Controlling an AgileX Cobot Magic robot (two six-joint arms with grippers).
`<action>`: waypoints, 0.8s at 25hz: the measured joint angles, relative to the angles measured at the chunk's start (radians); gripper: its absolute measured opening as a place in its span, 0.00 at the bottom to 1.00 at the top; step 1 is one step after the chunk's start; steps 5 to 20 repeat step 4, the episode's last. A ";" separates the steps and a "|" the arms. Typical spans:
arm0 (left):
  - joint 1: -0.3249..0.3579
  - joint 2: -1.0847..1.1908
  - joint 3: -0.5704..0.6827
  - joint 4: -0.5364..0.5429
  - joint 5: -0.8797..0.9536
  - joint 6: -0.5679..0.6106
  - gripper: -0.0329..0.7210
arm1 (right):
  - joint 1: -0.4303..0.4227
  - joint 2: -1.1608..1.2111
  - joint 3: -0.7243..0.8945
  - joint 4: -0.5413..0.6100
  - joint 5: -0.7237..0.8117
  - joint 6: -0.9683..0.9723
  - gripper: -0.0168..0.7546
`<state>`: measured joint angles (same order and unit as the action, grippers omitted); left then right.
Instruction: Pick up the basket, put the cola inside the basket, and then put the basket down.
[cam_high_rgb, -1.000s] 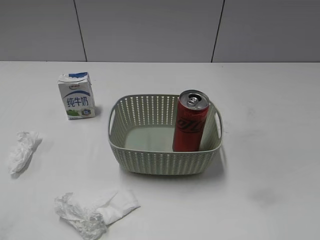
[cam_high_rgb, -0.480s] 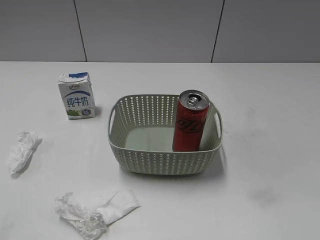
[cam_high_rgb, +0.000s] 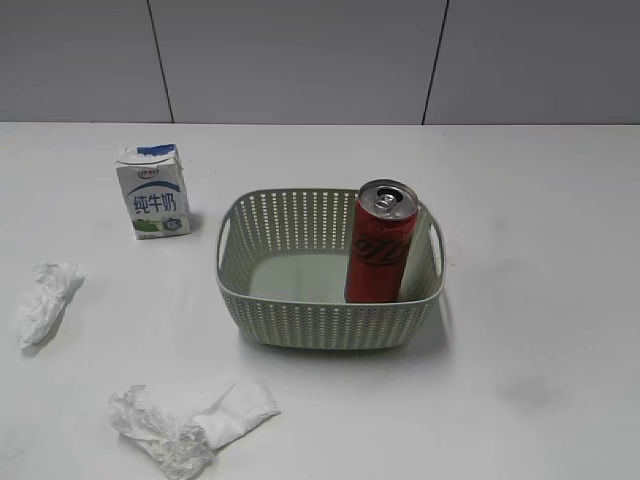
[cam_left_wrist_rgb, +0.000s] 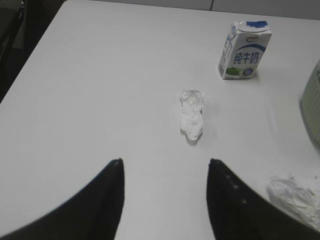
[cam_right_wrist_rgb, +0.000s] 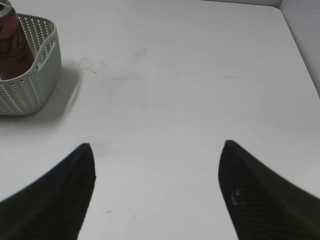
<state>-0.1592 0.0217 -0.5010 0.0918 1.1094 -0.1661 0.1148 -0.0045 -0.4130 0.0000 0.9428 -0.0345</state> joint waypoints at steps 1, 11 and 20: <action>0.000 -0.001 0.001 0.000 -0.001 0.000 0.58 | 0.000 0.000 0.000 0.000 0.000 0.000 0.78; 0.000 -0.003 0.001 0.000 -0.001 0.000 0.55 | 0.000 0.000 0.000 0.000 0.000 0.000 0.78; 0.000 -0.003 0.001 0.000 -0.001 0.000 0.55 | 0.000 0.000 0.000 0.000 0.000 0.000 0.78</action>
